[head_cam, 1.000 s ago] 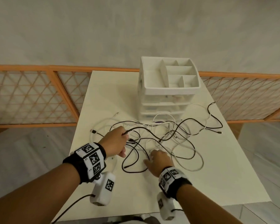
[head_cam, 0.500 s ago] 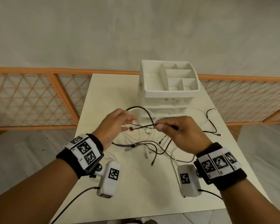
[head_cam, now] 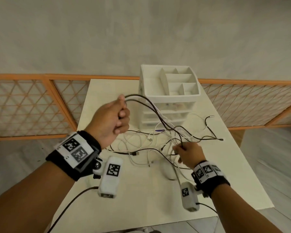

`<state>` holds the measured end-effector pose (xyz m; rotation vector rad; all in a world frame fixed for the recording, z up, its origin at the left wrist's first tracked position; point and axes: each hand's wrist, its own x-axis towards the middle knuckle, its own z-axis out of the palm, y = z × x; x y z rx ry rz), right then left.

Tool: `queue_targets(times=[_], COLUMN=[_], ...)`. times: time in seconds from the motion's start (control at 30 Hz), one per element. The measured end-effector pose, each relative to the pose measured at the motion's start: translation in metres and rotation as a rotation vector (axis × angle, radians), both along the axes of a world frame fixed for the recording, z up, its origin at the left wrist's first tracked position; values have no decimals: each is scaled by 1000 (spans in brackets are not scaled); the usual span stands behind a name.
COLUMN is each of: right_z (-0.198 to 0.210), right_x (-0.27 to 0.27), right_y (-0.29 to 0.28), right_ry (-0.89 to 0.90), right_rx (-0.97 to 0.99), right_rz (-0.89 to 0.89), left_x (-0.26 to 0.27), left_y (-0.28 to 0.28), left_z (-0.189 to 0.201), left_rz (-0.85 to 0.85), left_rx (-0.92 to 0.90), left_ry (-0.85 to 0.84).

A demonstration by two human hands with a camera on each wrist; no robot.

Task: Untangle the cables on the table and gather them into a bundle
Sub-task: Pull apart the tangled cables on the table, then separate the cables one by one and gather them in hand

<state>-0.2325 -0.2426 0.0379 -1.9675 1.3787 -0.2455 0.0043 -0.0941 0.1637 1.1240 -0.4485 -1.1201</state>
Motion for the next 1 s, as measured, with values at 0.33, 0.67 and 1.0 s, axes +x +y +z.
queue_targets(times=[0.33,0.67,1.0], right_z=[79,106,133], right_x=[57,29,-10], right_y=[47,4,-60], right_ry=[-578,-826,-602], right_rx=[95,-63,-411], right_rz=[212,-146,-285], left_x=[-53,-33,16], left_y=[-16,-7,16], left_z=[-21,-76,-98], left_rz=[-98,-187,-334], left_rx=[187,421,695], left_ry=[-402,-975,-1137])
